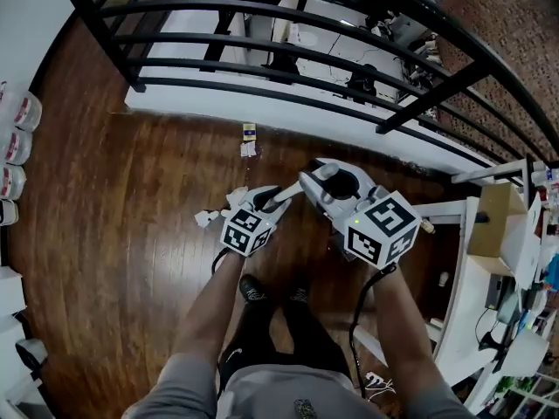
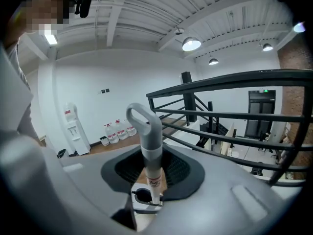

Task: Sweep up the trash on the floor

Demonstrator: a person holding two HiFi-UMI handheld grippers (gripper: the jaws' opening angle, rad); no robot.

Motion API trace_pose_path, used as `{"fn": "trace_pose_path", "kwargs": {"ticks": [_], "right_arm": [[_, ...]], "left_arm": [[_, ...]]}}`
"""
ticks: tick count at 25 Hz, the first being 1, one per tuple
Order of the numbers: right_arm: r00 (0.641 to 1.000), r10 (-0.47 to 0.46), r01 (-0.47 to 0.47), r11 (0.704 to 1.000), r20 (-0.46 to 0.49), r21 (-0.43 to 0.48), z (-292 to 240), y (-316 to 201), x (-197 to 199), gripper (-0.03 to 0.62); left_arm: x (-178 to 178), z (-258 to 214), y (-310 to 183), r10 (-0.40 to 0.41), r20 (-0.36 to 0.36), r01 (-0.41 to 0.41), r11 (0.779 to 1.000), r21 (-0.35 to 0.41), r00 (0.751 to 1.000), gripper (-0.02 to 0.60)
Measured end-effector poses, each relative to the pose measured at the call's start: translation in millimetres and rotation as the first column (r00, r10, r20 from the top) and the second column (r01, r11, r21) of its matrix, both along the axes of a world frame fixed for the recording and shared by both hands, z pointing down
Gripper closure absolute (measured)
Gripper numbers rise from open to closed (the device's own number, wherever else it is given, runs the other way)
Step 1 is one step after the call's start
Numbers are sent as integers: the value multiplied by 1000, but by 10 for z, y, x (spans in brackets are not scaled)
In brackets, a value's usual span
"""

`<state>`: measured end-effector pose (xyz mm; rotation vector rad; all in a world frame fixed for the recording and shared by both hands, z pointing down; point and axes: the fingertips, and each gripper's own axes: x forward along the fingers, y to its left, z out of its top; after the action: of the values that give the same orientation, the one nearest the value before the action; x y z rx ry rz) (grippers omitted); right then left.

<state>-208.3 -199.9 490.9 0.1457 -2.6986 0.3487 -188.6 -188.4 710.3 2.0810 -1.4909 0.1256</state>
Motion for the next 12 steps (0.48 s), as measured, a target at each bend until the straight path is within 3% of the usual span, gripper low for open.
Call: {"fn": "trace_pose_path", "kwargs": {"ticks": [5,12], "right_arm": [[997,-65,66,997,40,-24,-100,54,-103,497],[970,-233,240,965,73,-110,142,434,-339,496]], "left_arm": [[10,-104,136,-29,-3,29,999,-25,1000,451],[-181,114,703,-133,15,134,979,-153,991,454]]}}
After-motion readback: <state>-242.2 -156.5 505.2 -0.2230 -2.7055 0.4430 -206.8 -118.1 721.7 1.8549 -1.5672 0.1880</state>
